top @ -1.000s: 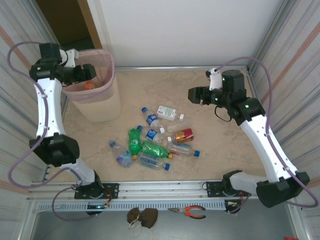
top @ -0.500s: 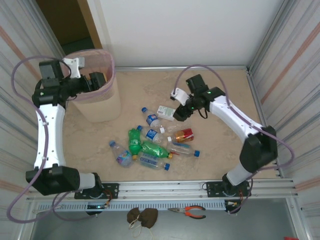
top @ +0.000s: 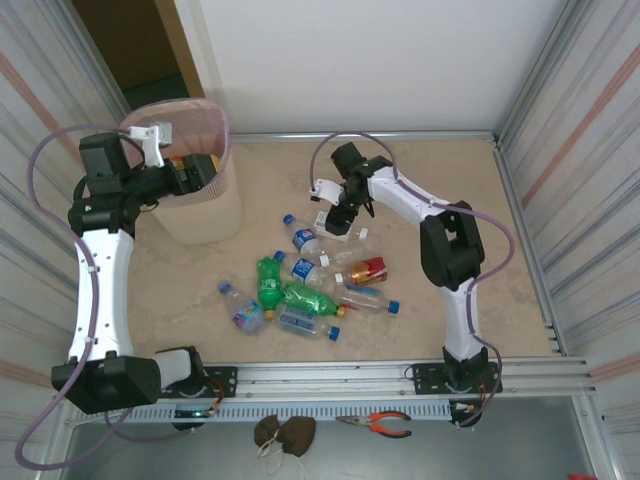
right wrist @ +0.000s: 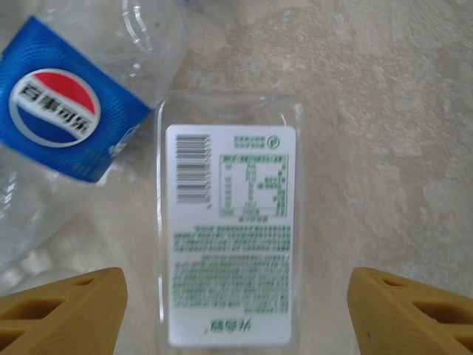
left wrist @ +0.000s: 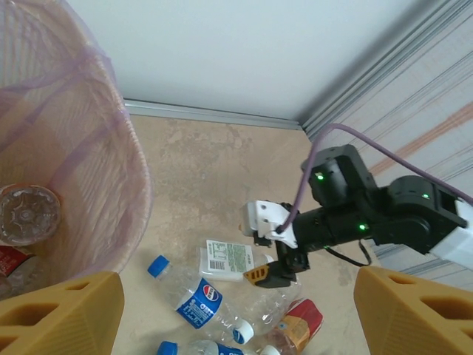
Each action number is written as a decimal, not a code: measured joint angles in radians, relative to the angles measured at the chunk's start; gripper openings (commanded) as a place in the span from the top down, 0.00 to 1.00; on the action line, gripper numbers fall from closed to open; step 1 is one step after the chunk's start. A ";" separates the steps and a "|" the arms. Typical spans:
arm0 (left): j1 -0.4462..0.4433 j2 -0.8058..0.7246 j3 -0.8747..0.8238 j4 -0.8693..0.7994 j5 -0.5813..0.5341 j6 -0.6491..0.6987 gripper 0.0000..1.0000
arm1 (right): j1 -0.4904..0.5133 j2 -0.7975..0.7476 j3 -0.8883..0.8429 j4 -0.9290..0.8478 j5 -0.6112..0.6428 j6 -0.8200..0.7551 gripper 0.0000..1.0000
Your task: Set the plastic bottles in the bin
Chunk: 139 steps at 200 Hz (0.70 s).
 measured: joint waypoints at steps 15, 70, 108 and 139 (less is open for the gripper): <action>-0.003 0.000 0.000 0.006 0.003 -0.005 0.18 | 0.001 0.044 0.037 -0.015 -0.002 -0.002 0.22; -0.011 0.000 0.000 0.019 0.008 -0.014 0.19 | 0.003 0.147 0.123 -0.076 -0.028 -0.010 0.23; -0.018 0.002 0.000 0.026 0.010 -0.018 0.19 | -0.003 0.178 0.126 -0.102 -0.034 -0.012 0.27; -0.018 0.011 0.000 0.039 0.017 -0.022 0.19 | -0.019 0.180 0.126 -0.117 -0.034 -0.014 0.27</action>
